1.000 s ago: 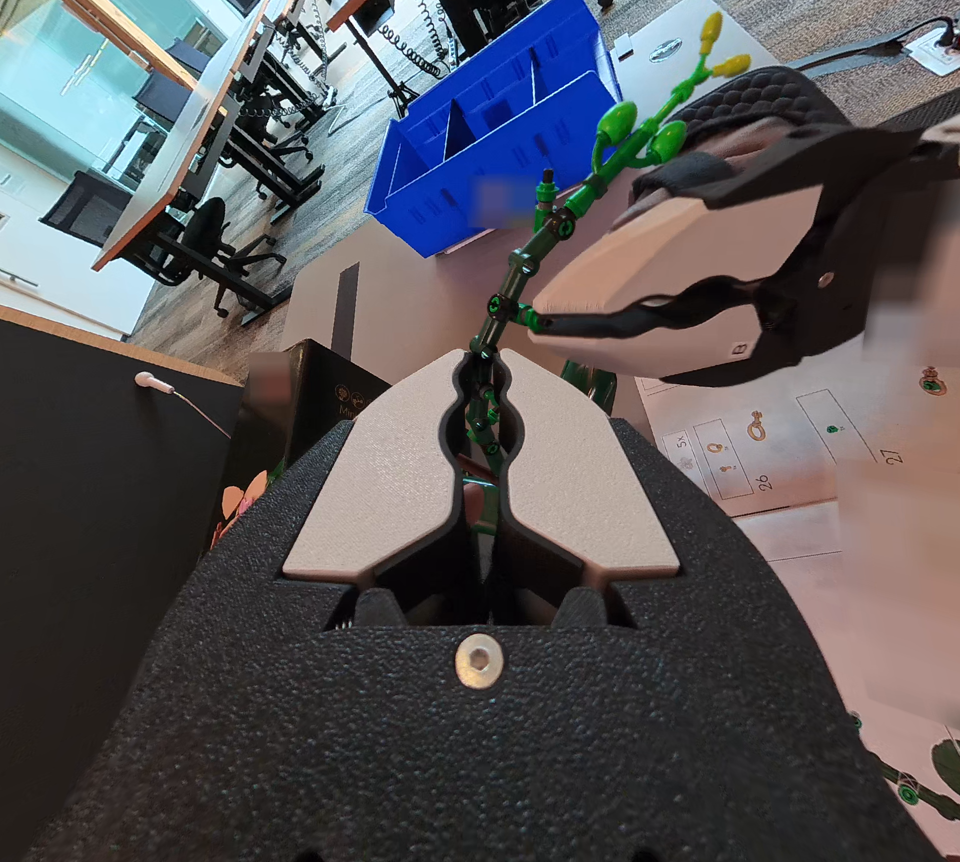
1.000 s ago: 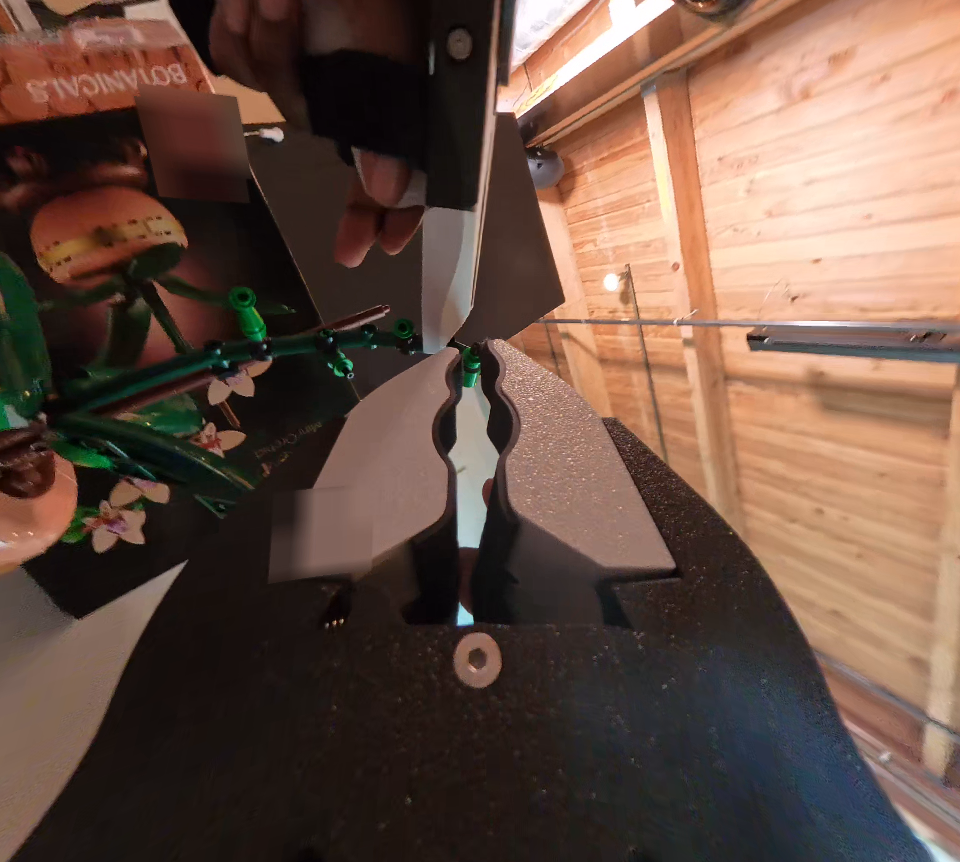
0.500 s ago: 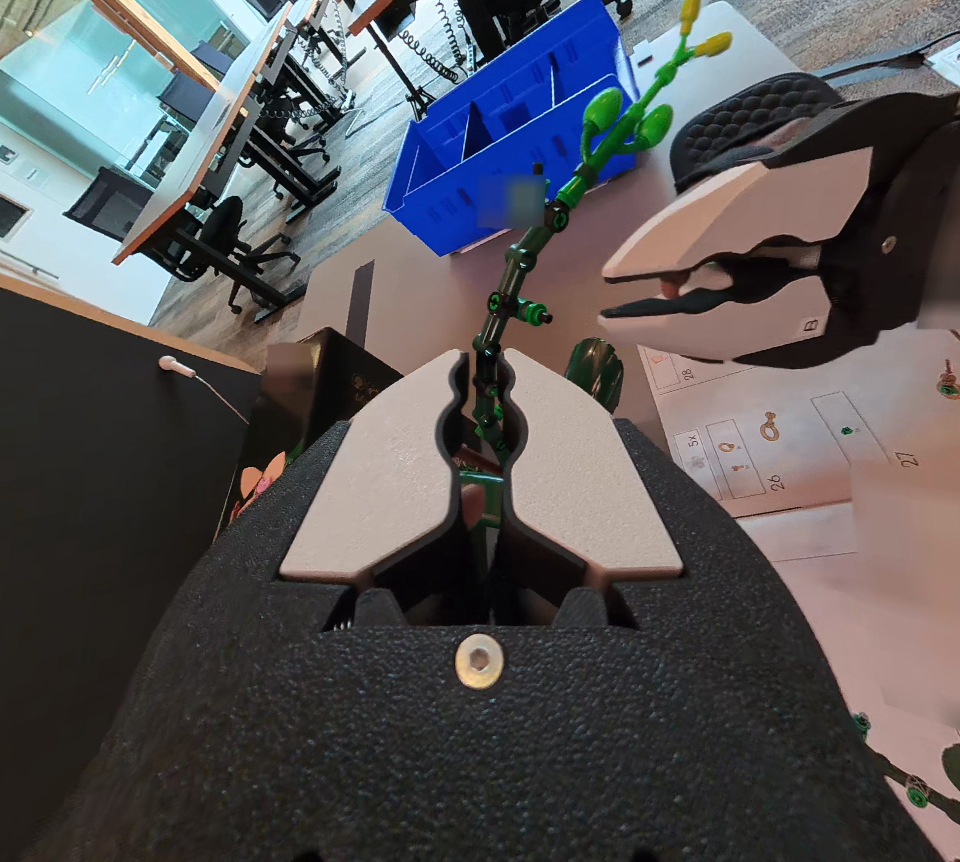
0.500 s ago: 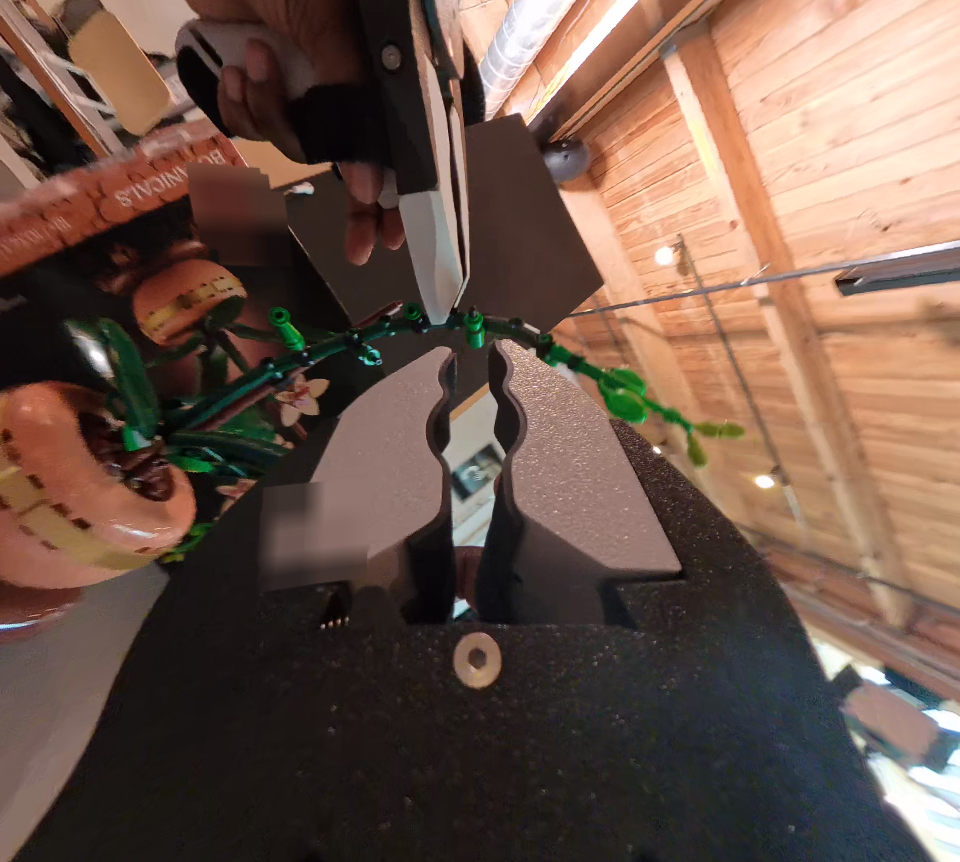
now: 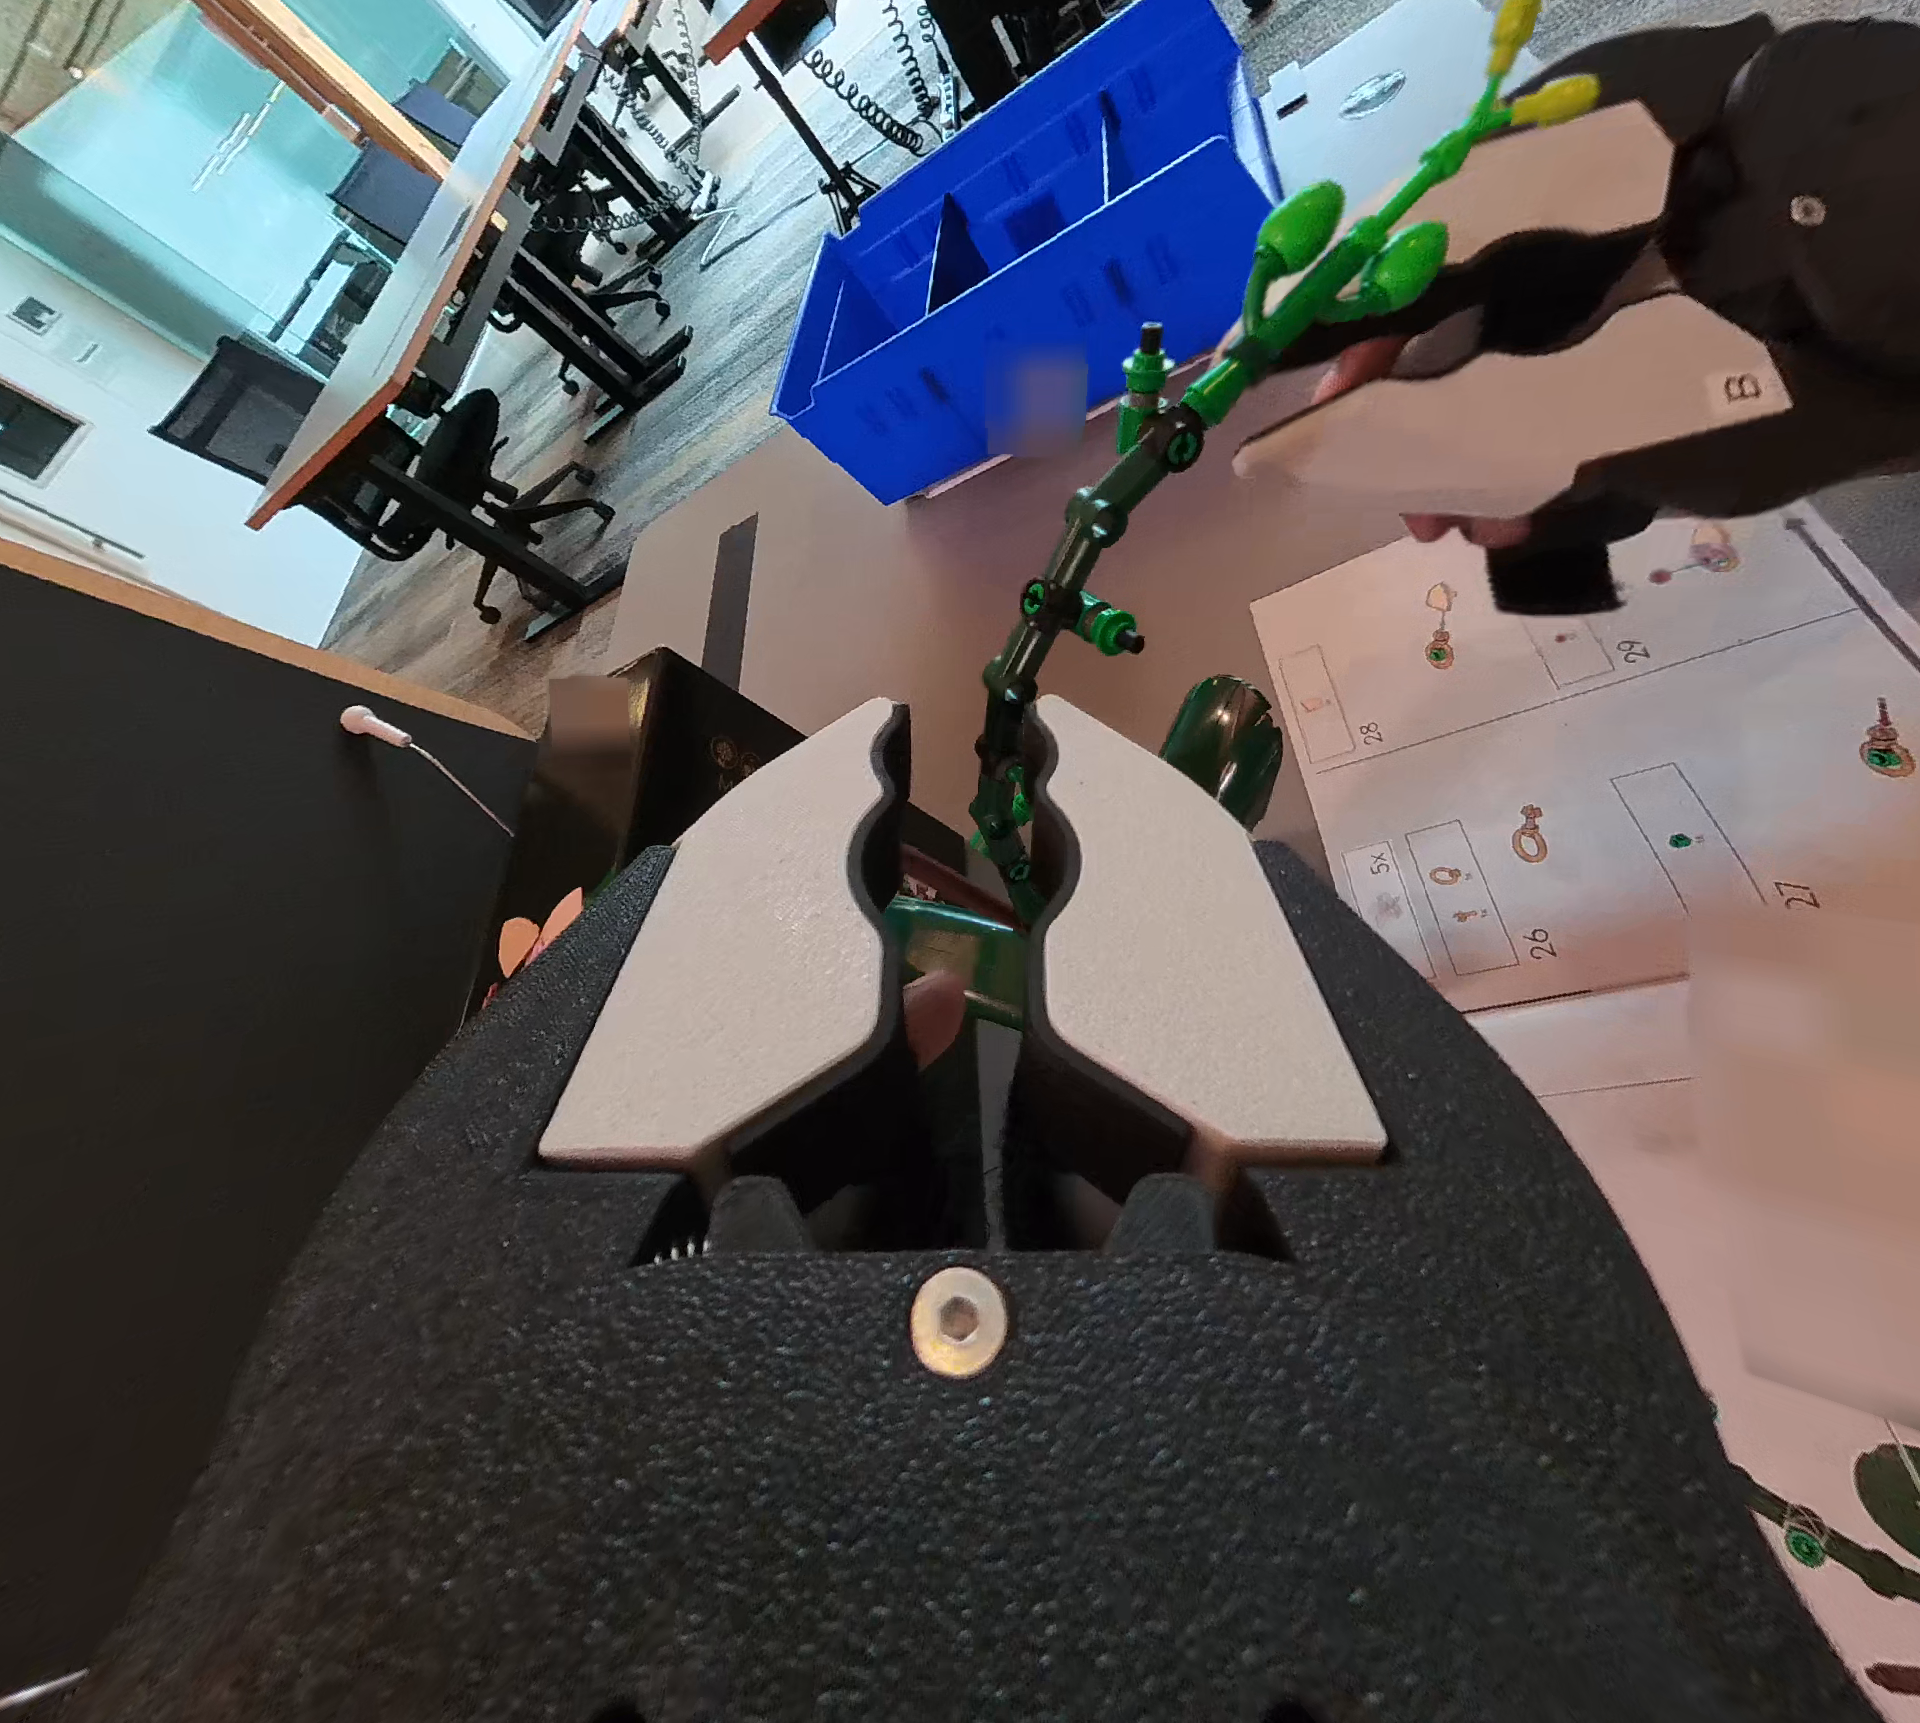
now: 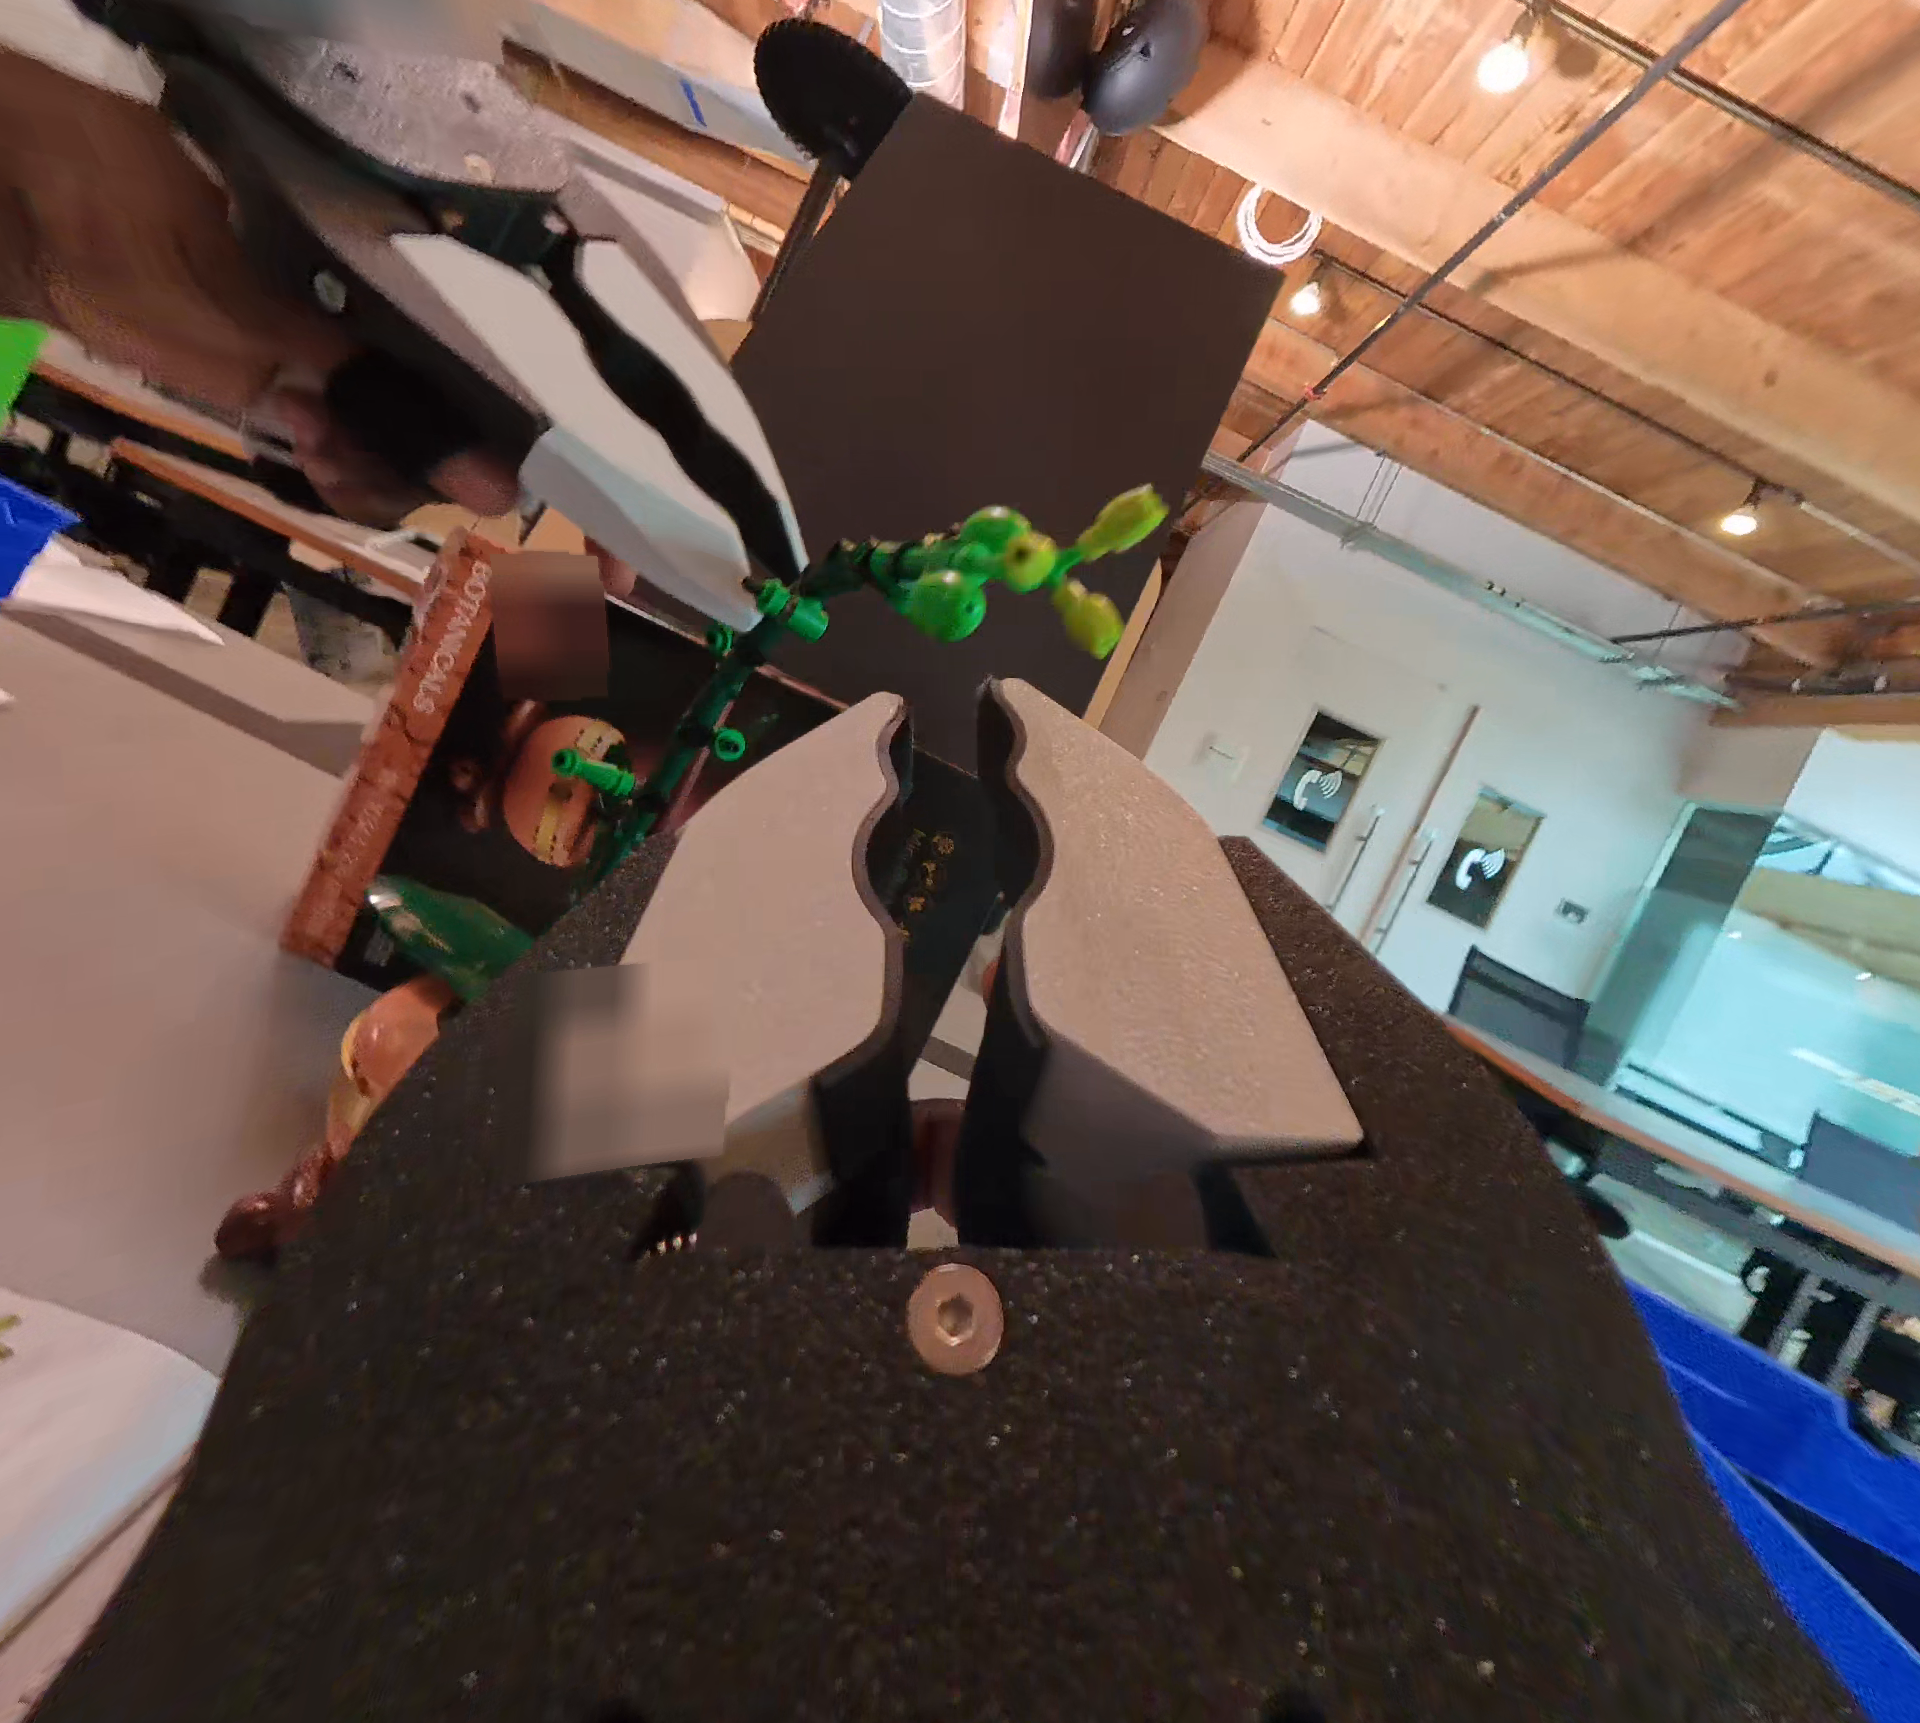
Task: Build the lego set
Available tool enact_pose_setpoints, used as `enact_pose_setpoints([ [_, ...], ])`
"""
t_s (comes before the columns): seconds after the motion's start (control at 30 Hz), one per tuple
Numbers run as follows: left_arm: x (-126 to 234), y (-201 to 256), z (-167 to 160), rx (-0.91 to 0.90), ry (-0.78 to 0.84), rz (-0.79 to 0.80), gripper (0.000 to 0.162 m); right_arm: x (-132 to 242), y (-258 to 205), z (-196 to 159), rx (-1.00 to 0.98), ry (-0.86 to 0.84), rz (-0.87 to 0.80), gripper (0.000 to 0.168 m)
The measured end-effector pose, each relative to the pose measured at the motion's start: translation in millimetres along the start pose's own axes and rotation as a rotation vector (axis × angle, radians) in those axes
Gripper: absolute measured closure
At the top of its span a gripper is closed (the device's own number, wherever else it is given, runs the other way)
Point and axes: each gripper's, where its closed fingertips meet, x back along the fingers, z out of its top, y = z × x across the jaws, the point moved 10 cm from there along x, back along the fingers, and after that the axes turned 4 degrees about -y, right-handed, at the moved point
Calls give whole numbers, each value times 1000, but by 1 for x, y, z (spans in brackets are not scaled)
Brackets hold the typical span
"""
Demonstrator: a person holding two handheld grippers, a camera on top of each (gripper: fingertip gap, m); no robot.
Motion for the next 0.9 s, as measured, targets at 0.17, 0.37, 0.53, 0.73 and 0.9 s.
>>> enact_pose_setpoints([
  [0.17, 3, -2, 4, 18, 45, 26, 148, 5, 6, 4, -88, 4, 11, 156],
  [0.37, 6, -1, 2, 7, 22, 33, 147, 25, 0, -6, -137, -29, 77, 155],
  [0.53, 16, 4, -10, 11, -54, 84, 147, 22, -4, -8, -183, -113, 173, 157],
  [0.73, 33, 14, -35, 98, 0, 168, 144, 6, -27, -39, -90, -426, 376, 143],
  [0.9, 35, 14, -67, 210, 65, 213, 141, 1, -37, -42, 49, -441, 319, 142],
])
